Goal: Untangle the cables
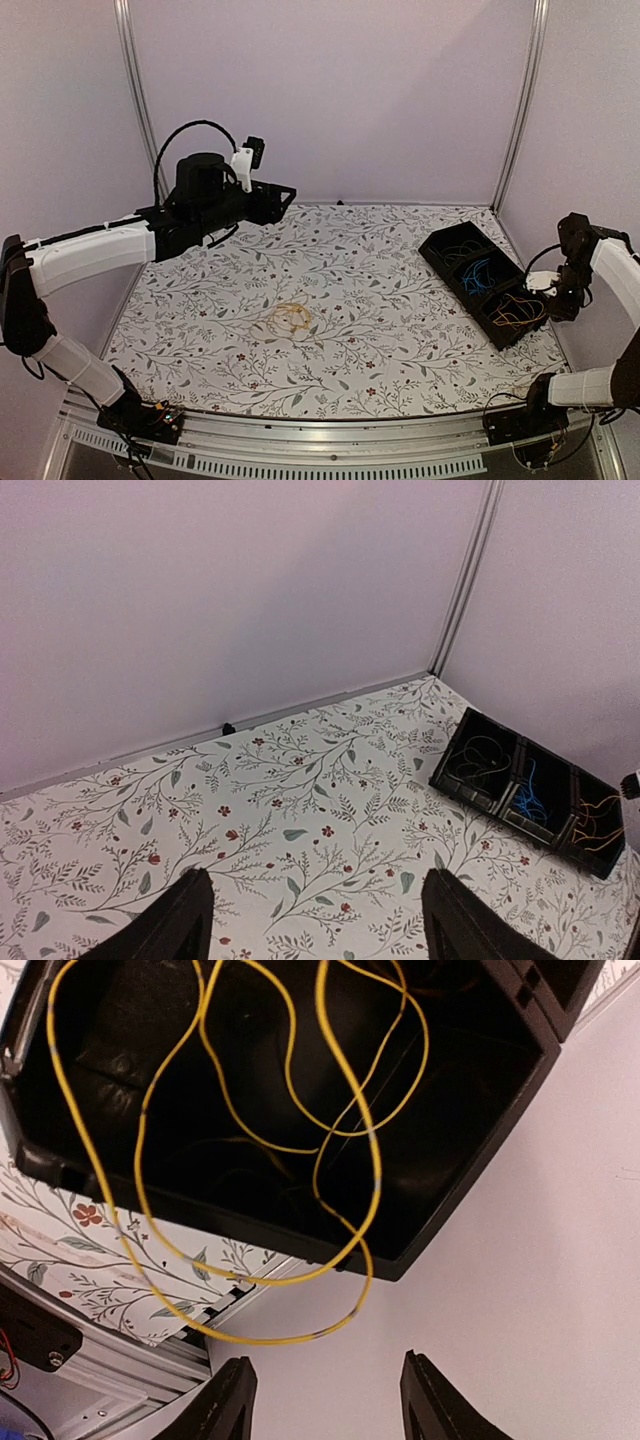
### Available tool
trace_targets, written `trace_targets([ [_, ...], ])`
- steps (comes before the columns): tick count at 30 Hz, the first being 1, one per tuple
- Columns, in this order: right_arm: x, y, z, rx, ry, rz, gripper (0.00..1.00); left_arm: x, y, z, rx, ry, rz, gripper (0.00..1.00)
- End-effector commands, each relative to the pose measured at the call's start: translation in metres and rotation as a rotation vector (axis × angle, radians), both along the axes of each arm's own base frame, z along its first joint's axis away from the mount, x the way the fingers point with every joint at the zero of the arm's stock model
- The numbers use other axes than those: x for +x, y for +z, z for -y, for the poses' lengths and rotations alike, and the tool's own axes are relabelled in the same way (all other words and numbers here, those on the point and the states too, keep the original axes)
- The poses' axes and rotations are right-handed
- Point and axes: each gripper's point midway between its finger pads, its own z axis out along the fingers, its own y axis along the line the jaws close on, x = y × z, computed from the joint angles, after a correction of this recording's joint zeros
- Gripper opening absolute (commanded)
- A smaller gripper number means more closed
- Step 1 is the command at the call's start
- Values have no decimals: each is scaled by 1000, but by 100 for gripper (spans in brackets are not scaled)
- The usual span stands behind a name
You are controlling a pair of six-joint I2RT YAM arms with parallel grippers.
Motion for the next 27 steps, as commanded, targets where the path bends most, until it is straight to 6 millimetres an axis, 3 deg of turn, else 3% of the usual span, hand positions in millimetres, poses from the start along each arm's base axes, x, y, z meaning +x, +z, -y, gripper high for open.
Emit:
trace_targets([
  [1,26,6,-4,37,-12,75,53,-3,5,5,-11,-12,7,73],
  [8,42,-2,-20,89,37,94,47,-2,3,6,-8,-12,3,73],
  [19,55,-24,-43,145,55,59,3,-2,1,6,-4,-10,0,73],
  [25,58,-29,-43,149,47,53,1,1,-4,5,8,0,-5,73],
  [27,60,-22,-43,149,48,66,6,3,-8,5,35,7,2,74],
])
